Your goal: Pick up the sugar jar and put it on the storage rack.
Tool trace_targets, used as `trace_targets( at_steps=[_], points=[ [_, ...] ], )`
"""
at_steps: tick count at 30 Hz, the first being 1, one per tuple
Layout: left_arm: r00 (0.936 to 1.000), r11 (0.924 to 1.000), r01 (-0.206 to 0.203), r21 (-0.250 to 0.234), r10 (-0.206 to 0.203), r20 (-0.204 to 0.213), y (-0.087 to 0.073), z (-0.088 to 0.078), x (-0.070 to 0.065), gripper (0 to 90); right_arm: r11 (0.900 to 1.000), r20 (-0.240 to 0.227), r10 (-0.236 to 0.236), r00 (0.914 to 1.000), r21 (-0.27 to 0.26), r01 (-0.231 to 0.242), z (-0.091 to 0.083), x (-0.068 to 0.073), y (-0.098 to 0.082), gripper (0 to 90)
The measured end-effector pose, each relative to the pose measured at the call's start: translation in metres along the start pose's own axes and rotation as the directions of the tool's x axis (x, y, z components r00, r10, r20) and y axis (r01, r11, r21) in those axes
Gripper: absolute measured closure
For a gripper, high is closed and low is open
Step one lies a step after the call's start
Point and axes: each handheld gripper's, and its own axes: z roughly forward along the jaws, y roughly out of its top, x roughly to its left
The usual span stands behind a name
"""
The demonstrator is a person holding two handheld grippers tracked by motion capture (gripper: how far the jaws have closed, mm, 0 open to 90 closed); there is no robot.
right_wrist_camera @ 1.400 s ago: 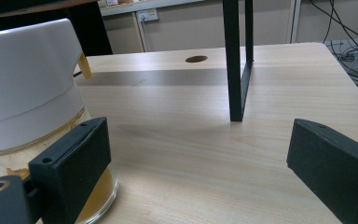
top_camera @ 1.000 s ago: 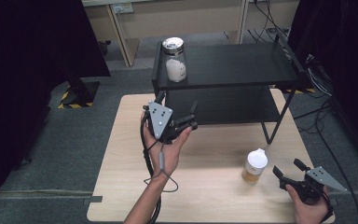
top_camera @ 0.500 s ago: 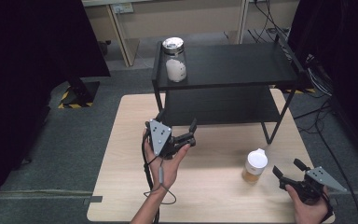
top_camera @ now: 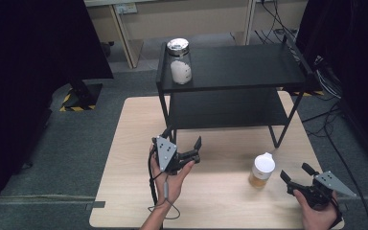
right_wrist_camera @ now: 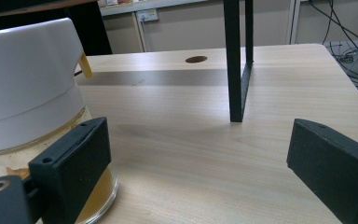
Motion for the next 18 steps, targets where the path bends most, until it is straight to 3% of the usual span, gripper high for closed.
trace_targets(
  at_steps=[9,18],
  points=[
    [1.0,0.9996,-0.009,0.026,0.009,-0.001,-0.02,-0.006,0.002,0.3,1.0,0.0,-0.001,1.0,-0.001,0.001,0.0,0.0,0.0,6.2],
    [0.9999,0.9977,0.01,0.066,-0.01,-0.006,-0.037,-0.009,0.003,0.3,1.0,0.0,-0.001,1.0,-0.002,0.001,0.0,0.0,0.0,6.2]
  ],
)
